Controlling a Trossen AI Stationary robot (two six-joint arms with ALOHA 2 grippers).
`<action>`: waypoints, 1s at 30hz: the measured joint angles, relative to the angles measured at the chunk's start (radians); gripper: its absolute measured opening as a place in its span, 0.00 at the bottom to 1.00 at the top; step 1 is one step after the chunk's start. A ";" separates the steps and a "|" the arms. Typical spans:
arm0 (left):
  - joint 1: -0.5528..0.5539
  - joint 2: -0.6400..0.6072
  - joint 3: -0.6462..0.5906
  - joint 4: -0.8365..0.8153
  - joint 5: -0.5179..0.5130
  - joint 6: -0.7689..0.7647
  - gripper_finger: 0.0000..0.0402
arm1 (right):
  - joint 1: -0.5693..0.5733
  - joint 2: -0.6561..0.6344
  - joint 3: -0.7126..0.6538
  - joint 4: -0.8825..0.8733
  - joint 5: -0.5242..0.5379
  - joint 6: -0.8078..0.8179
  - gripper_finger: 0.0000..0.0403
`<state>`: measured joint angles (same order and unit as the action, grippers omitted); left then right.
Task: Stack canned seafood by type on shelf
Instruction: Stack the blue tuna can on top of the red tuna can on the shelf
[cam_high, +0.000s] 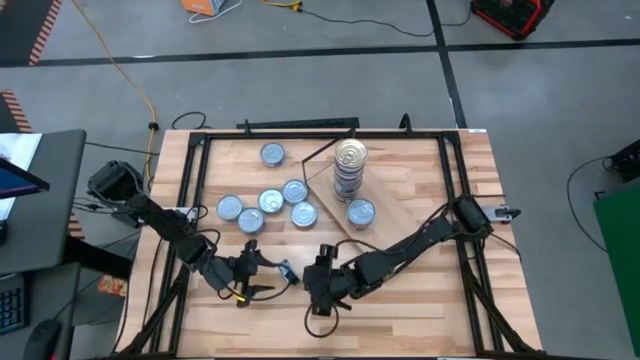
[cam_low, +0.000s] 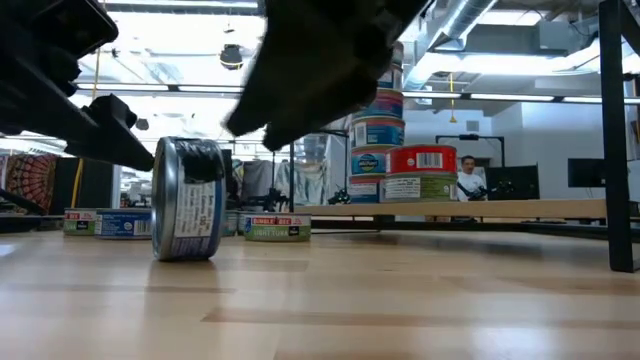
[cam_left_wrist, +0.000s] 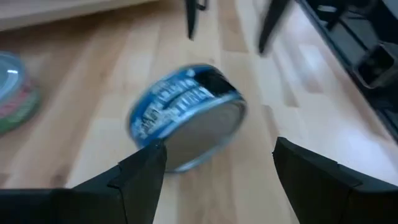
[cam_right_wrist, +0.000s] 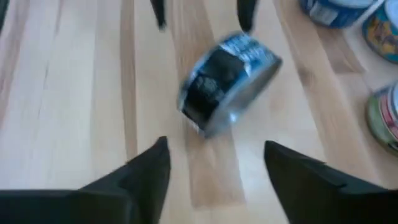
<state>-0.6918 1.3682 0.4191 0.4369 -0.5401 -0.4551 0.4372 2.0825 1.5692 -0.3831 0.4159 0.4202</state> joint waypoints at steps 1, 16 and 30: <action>0.000 0.000 0.000 -0.003 -0.017 -0.004 0.71 | 0.004 0.005 0.000 0.018 0.031 0.012 0.76; -0.090 0.000 0.183 -0.389 -0.152 -0.096 0.66 | 0.066 0.038 0.001 0.202 0.337 0.083 0.79; -0.039 0.000 0.303 -0.566 -0.019 0.039 0.66 | 0.059 0.013 0.030 0.050 0.293 0.069 0.79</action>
<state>-0.7312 1.3685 0.7224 -0.1292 -0.5586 -0.4160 0.4964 2.0958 1.5994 -0.3330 0.7091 0.4896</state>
